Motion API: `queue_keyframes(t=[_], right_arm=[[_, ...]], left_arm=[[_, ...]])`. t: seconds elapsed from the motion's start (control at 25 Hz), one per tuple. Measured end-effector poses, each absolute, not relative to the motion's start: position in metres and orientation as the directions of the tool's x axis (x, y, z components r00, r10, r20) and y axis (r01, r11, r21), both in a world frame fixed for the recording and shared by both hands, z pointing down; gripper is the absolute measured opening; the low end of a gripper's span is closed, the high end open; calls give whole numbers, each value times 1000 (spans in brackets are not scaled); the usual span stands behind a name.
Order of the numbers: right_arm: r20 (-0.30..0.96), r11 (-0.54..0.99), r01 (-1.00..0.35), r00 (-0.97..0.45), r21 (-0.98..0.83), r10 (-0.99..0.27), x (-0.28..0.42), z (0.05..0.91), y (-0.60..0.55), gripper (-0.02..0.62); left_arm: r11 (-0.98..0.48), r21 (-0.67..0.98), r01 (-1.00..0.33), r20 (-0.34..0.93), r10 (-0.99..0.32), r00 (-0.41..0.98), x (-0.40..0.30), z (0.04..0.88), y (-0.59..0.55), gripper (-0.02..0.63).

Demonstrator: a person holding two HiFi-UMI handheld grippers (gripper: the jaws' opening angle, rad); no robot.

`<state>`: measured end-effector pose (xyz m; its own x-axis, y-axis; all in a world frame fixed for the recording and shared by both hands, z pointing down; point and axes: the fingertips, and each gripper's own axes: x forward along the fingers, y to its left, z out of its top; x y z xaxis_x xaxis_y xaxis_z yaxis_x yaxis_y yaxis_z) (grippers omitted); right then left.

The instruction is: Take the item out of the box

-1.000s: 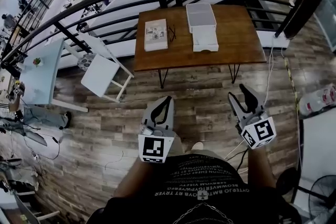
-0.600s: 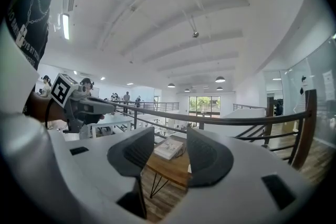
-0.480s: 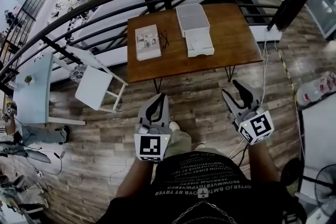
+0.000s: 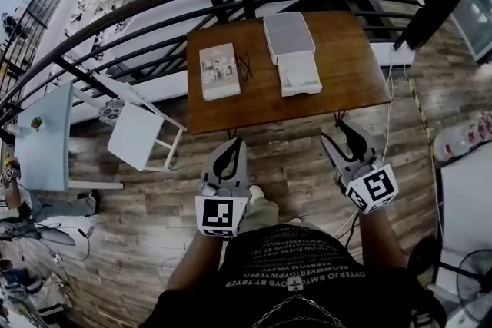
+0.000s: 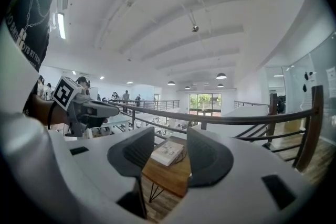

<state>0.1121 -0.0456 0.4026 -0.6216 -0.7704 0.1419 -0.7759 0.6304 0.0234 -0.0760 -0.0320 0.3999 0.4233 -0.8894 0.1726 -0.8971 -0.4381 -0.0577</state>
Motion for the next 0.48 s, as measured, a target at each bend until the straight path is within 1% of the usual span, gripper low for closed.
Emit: queue_keyframes(t=[0.48], right_arm=[[143,615,-788,-606,32,-783,81,394,-109,172]], left_arm=[[-461,-46,-886,151,-880,450,-106,387,-100,6]])
